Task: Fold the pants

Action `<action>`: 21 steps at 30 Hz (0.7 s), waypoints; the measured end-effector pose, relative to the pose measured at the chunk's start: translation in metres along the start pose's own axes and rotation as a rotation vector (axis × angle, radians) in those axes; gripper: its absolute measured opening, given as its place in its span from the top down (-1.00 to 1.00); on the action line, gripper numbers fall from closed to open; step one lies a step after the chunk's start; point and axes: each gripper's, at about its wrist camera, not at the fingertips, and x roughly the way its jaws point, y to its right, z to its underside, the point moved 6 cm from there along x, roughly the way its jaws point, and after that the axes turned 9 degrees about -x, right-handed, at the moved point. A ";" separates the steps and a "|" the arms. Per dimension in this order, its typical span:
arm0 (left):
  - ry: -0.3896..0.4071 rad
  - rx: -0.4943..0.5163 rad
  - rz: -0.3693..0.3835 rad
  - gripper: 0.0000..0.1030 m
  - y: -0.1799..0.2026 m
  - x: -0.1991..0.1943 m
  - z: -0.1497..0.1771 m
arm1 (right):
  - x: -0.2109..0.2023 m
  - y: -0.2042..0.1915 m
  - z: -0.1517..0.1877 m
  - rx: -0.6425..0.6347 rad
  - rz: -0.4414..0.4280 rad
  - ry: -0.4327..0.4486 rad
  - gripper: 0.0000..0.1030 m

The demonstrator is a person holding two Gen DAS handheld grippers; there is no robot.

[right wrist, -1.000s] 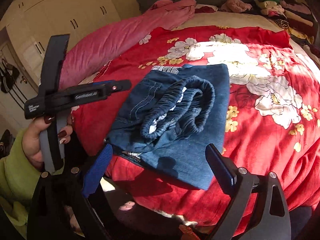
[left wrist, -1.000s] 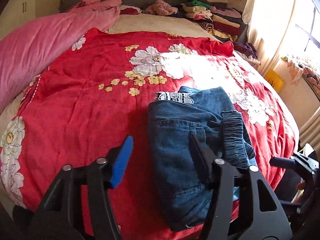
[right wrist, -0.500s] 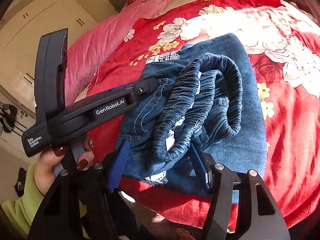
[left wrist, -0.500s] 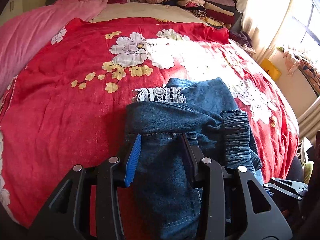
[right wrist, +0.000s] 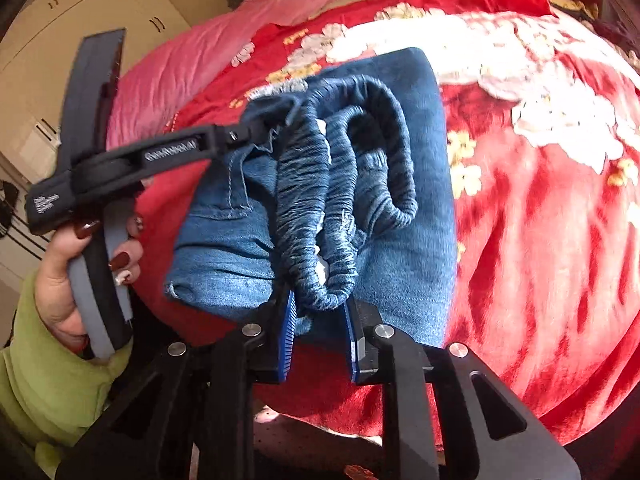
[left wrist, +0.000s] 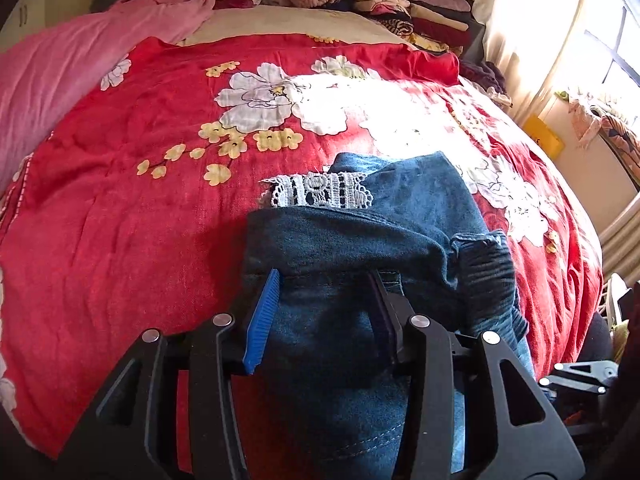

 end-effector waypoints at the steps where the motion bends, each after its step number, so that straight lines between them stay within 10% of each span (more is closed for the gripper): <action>1: 0.002 0.002 -0.004 0.30 0.000 -0.001 0.001 | 0.000 -0.002 0.000 -0.017 0.011 0.004 0.62; 21: 0.075 -0.018 -0.008 -0.18 0.002 -0.042 0.000 | -0.083 0.002 -0.024 -0.117 0.138 0.222 -0.24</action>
